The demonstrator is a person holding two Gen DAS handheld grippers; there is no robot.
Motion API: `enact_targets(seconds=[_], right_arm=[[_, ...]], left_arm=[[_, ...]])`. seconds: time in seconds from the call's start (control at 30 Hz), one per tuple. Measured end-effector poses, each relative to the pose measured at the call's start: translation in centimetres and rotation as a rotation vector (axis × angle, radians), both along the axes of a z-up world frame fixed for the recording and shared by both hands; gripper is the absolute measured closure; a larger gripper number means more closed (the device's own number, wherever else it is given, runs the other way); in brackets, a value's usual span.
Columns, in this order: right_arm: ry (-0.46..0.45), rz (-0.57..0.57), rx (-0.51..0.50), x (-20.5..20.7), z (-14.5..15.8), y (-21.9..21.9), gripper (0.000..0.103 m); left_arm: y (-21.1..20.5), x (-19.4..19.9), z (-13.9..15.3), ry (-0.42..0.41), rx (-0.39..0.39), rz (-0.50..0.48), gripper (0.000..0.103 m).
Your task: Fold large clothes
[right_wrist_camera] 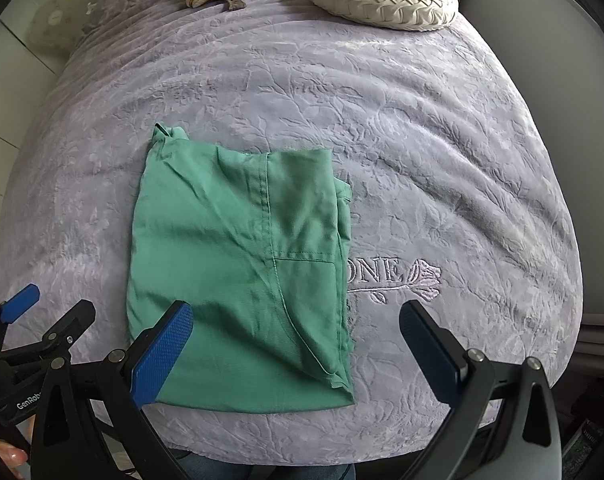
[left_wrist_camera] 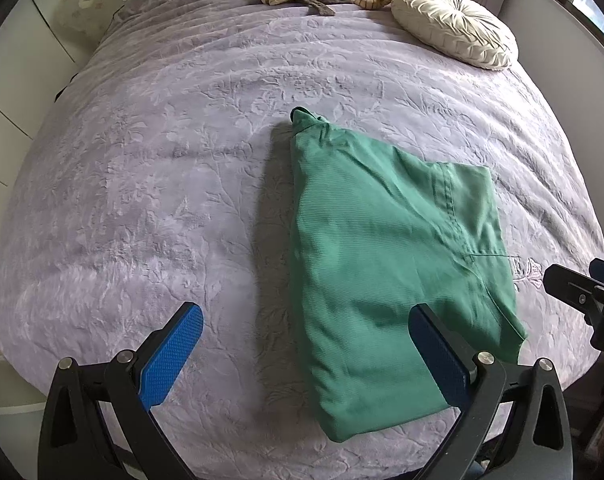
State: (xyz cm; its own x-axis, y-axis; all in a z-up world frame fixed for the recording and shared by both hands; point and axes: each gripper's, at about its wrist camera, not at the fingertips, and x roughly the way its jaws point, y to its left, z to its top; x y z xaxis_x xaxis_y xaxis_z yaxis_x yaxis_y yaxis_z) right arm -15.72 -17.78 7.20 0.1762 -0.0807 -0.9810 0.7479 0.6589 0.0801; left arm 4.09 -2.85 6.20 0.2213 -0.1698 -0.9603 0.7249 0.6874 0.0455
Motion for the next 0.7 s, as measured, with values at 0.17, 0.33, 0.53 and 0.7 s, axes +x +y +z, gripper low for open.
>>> enact_targets(seconds=[0.17,0.33,0.53,0.7], right_arm=[[0.001,0.001,0.000,0.03,0.03,0.02,0.000],[0.000,0.000,0.001,0.09,0.07,0.12,0.000],[0.000,-0.001,0.000,0.06,0.07,0.16,0.000],[0.000,0.001,0.001,0.05,0.07,0.12,0.000]], left_arm=[[0.03,0.03,-0.01,0.003,0.000,0.002,0.000],[-0.04,-0.01,0.04,0.001,-0.001,0.000,0.000],[-0.08,-0.01,0.08,0.000,0.000,0.001,0.000],[-0.05,0.05,0.08,0.000,0.000,-0.001,0.000]])
